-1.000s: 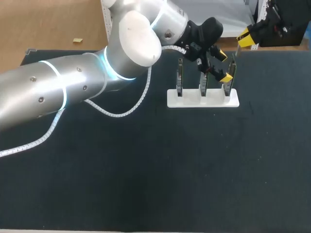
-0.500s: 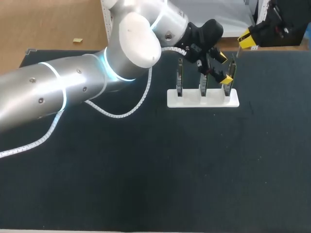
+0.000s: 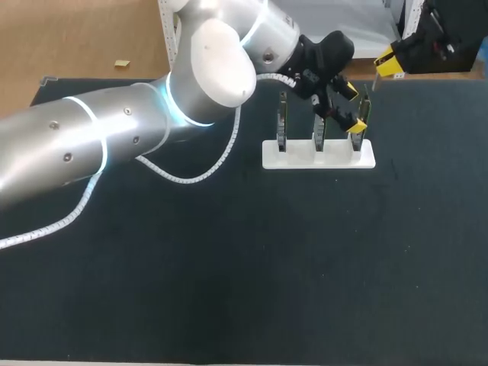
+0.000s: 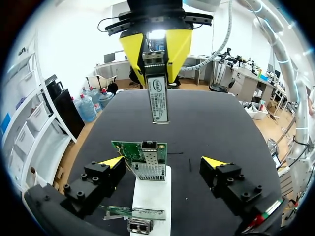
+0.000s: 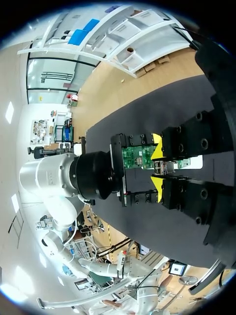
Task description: Pick up the optical module with the left hand, and insert it into the network port with the right hand.
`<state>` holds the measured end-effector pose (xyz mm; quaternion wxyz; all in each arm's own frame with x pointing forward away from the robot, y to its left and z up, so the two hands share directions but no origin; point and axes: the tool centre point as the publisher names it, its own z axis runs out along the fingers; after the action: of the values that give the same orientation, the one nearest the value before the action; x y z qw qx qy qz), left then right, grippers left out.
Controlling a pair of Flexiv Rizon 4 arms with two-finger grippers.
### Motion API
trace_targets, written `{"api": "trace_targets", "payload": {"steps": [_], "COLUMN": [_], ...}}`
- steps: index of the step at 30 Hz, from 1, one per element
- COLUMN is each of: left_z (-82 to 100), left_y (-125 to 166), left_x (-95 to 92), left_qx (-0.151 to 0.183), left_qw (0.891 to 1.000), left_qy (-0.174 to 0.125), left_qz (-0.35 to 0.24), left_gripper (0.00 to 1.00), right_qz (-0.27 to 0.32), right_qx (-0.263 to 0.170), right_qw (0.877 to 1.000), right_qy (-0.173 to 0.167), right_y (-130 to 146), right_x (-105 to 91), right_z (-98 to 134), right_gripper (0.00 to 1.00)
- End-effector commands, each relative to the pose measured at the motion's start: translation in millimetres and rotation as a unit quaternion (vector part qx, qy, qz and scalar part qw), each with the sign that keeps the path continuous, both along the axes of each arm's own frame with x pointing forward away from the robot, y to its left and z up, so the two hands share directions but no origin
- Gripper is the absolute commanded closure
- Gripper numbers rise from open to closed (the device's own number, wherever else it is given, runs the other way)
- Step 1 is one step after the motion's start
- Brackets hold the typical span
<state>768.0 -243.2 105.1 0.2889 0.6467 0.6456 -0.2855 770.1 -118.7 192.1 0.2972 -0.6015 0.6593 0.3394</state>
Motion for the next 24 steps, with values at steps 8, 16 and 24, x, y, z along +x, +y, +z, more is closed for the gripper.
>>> {"api": "trace_targets", "payload": {"steps": [8,16,24], "left_z": [0.1,-1.3,-1.3], "left_y": [-0.8,-0.1,-0.1], "left_x": [4.1,5.6,5.6], "left_qx": [0.007,0.013,0.013], "left_qw": [1.0,1.0,1.0], "left_qy": [0.002,0.006,0.006], "left_qz": [0.002,0.007,0.007], "left_gripper": [0.0,0.0,0.0], "right_qz": [-0.003,-0.003,-0.001], "right_qx": [0.002,0.003,0.006], "right_qw": [1.0,1.0,1.0], "right_qy": [-0.002,-0.003,-0.003], "right_y": [0.0,1.3,4.3], "right_x": [-1.4,-0.9,1.4], "right_z": [-0.1,0.2,-1.5], "right_gripper": [1.0,1.0,1.0]}}
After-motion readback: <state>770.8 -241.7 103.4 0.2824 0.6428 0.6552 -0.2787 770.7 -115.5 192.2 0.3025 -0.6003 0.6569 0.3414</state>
